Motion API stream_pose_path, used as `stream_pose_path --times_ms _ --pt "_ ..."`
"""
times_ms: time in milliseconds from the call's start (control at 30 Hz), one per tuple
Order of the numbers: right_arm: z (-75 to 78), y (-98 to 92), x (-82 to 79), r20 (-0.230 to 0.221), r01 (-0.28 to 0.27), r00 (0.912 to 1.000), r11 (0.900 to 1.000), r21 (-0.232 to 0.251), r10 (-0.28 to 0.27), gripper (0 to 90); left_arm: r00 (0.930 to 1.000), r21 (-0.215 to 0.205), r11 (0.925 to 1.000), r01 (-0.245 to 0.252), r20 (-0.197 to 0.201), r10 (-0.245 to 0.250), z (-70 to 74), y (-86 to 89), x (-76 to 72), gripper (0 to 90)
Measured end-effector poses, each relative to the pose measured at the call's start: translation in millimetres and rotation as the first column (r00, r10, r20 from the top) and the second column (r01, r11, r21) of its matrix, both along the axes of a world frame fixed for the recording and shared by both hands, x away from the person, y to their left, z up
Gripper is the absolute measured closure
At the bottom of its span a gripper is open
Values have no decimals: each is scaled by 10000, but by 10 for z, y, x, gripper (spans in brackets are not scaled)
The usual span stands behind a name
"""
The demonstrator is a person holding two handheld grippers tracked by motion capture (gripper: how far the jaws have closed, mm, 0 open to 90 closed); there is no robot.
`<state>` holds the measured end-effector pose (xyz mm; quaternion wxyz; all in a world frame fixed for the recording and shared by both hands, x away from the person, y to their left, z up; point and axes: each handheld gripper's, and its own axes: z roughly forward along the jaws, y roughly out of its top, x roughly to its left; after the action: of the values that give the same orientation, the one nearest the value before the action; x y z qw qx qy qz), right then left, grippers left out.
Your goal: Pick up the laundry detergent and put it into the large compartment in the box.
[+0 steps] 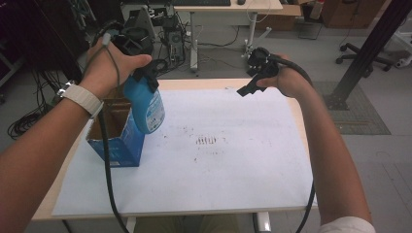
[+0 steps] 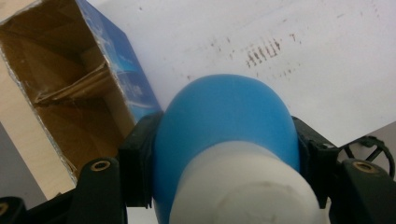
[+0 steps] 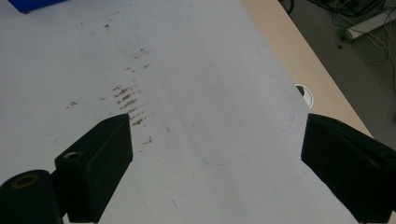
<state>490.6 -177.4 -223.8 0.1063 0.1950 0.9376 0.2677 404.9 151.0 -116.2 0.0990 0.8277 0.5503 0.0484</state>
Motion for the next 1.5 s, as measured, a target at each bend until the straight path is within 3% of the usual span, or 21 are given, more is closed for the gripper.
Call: stream_pose_path --times_ms 200,600,967,1267,1500 --pt "-5 7 6 -18 -14 10000 10000 13 14 91 9997 -140 9998 -147 203 150 88 53 -4 372" --pt "-17 38 26 -60 -45 10000 10000 88 46 91 9982 3 9985 -552 252 552 233 192 27 372" --pt "-27 32 44 -63 -37 10000 10000 65 37 90 9950 -136 9957 -916 375 921 382 350 39 372" --pt "-36 42 51 -91 -44 9999 10000 76 45 91 9889 -89 9907 -1358 601 1361 497 484 24 372" --pt "-35 41 48 -102 -26 9999 10000 30 26 91 9768 8 9786 -2060 597 2056 500 654 34 372"
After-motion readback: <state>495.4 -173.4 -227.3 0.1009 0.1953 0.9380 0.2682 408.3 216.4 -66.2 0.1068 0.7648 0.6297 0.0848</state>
